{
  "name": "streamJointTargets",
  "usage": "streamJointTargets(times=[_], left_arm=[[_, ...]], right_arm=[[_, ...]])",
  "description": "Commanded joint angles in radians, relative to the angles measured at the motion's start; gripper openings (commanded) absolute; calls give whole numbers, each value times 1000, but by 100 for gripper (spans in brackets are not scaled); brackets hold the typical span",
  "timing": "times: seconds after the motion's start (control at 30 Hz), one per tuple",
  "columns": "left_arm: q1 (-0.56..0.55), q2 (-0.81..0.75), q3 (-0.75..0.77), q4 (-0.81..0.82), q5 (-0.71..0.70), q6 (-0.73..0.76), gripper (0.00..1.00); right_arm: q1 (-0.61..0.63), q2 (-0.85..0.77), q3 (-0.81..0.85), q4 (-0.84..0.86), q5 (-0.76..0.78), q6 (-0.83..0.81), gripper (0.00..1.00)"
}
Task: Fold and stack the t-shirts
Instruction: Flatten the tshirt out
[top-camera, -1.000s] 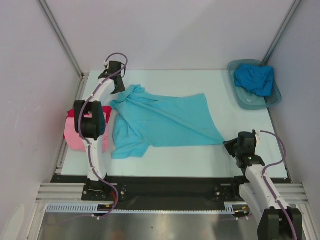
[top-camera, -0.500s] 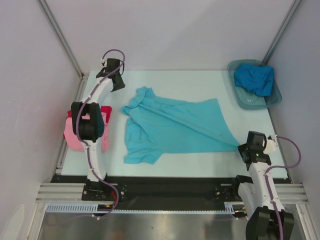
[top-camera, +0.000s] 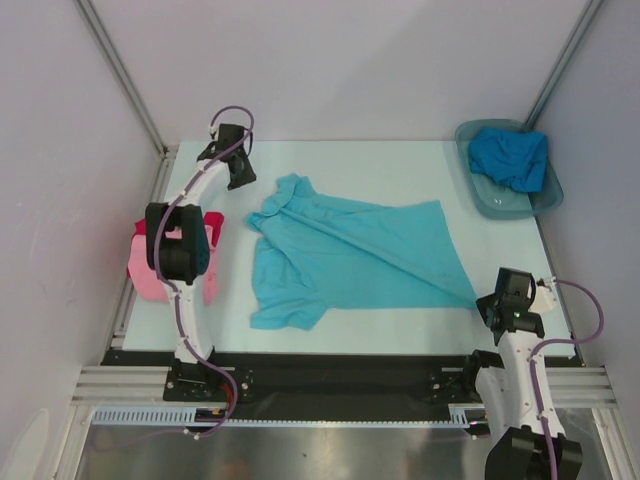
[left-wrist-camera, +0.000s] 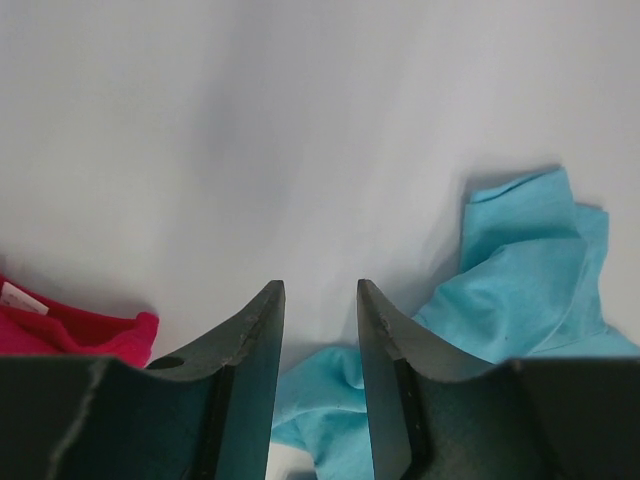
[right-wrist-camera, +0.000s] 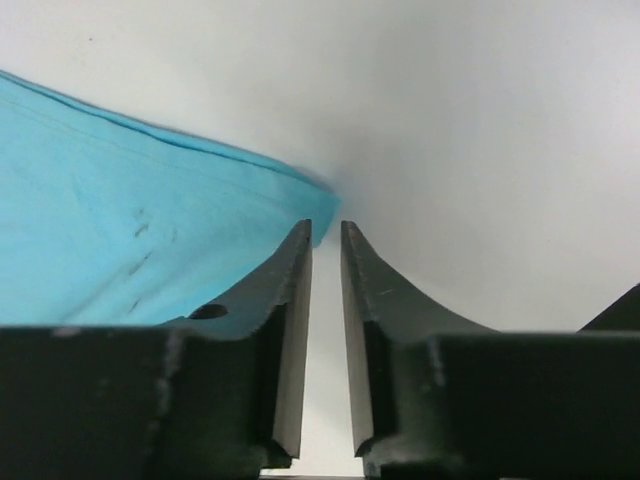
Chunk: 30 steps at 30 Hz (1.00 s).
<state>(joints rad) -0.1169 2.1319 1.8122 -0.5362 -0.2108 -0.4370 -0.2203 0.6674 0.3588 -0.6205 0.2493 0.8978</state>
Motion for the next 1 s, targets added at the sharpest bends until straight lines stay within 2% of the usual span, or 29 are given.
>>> streamJointTargets(times=[0.0,0.03,0.13,0.17,0.2,0.37,0.6,0.8,0.97], left_arm=[[-17,-61,-57,50,27,-14,41],[-20,-78,-65,59,30,-12,40],[-33,-110,-97,83,50,-8,41],[-38,-140,-108,93,57,-6,41],[-47,-154,-132,105,80,1,41],[-82,-234,-169,137,126,18,41],[-142,-257,-197,133,182,43,41],[-262,-159,-140,64,125,93,41],[-320,-84,-76,5,74,110,41]], right_arm=[[-2,-20,55,-15,-10,0,24],[-2,-23,66,-9,-30,-10,38],[2,-29,120,36,-88,-54,47],[4,-32,137,50,-103,-60,55],[7,-34,149,70,-123,-68,56],[51,38,250,163,-186,-56,57],[179,240,262,317,-239,-60,57],[217,449,305,459,-303,-89,57],[217,598,455,492,-280,-117,57]])
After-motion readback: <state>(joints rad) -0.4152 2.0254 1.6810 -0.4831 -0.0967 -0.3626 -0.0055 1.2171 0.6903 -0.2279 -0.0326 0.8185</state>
